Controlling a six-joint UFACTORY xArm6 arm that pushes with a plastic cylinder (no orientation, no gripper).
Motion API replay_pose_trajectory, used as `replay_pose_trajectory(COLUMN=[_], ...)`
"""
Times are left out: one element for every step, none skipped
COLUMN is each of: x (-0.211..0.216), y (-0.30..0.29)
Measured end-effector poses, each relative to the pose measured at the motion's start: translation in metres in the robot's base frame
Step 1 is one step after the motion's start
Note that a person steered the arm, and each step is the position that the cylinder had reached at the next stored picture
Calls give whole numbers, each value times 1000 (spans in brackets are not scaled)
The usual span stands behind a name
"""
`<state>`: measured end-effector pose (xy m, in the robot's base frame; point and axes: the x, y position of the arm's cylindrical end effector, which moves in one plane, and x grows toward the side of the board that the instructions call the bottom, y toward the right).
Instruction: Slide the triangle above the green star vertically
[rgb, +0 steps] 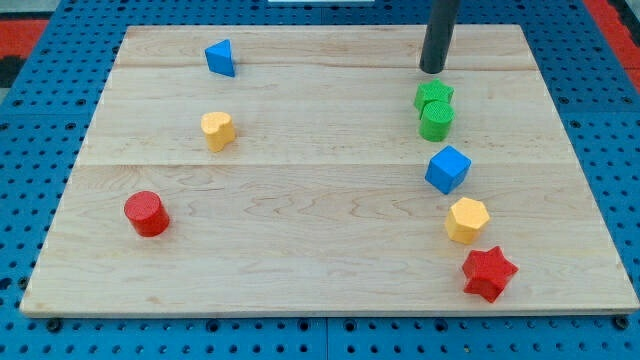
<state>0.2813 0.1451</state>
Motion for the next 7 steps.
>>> replay_pose_trajectory(x=[0, 6, 23, 17, -17, -26, -14], y=[-78, -177, -265, -330, -331, -274, -188])
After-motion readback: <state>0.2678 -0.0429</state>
